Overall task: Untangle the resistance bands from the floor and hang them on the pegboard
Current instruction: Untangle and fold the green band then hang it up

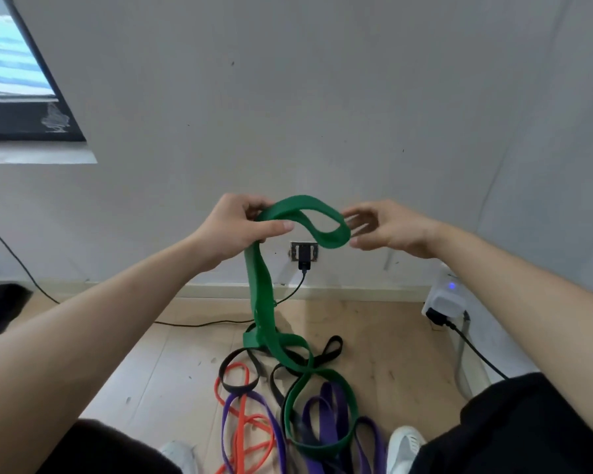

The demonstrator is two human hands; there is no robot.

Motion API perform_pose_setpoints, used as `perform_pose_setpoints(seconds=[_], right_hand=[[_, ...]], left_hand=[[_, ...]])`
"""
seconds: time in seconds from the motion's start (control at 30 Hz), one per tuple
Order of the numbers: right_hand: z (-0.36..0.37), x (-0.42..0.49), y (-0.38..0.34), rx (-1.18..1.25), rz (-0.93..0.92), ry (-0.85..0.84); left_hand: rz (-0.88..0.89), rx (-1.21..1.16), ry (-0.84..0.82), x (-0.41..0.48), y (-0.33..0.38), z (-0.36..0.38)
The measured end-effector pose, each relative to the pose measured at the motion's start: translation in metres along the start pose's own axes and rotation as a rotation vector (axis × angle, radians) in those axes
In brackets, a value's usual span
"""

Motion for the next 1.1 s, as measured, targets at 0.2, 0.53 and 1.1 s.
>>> perform_pose_setpoints(seconds=[0.2,0.53,1.1], right_hand=[[0.028,0.011,-0.041,-0.331,-0.198,-0.036],[0.056,0.012,-0.070,-0.215,-0.334,-0.018],[-0.032,-0.001,-0.060,0.466,-0.369,0.619]], left_hand=[[0.008,0.135,-0.061,-0.012,0.000,-0.004],[0.016,0.208,-0.110,-0.019,-0.012,-0.008],[-0.049,0.146,0.017,-0.007,-0.026,0.008]])
Point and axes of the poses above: each hand's wrist, its own x-axis towards the middle knuckle, its own z-axis out of the palm, y = z × x, the point moved 3 cm from there along x, towards the middle knuckle, and after that the axes turned 12 degrees about -z, right-handed, at the moved point
